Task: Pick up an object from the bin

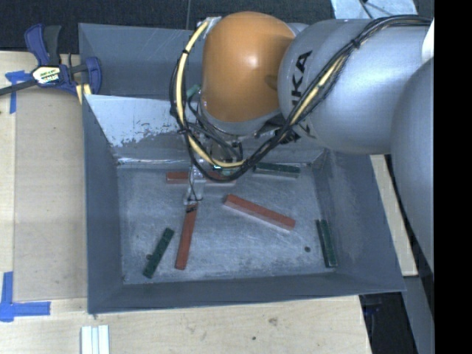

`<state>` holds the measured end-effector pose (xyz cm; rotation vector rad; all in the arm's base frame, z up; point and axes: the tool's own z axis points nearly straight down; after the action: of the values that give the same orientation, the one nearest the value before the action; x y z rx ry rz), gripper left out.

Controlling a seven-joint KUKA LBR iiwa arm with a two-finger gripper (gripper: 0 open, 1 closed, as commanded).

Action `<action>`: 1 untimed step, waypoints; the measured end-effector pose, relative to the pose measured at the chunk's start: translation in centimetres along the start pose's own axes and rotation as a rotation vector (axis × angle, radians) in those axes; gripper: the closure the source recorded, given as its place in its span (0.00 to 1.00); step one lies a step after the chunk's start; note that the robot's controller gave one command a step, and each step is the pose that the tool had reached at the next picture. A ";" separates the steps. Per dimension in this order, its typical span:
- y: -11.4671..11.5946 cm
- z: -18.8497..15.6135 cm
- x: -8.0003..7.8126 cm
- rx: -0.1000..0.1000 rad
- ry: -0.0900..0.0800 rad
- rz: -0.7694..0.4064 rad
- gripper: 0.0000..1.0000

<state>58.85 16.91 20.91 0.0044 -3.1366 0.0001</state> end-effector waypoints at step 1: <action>2.2 -0.8 0.4 -0.003 -0.010 0.010 0.00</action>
Offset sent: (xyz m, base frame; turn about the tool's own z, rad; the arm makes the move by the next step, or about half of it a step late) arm -0.0050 0.0204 0.0077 0.0129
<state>58.43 19.06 21.75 -0.0112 -3.1469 -0.0041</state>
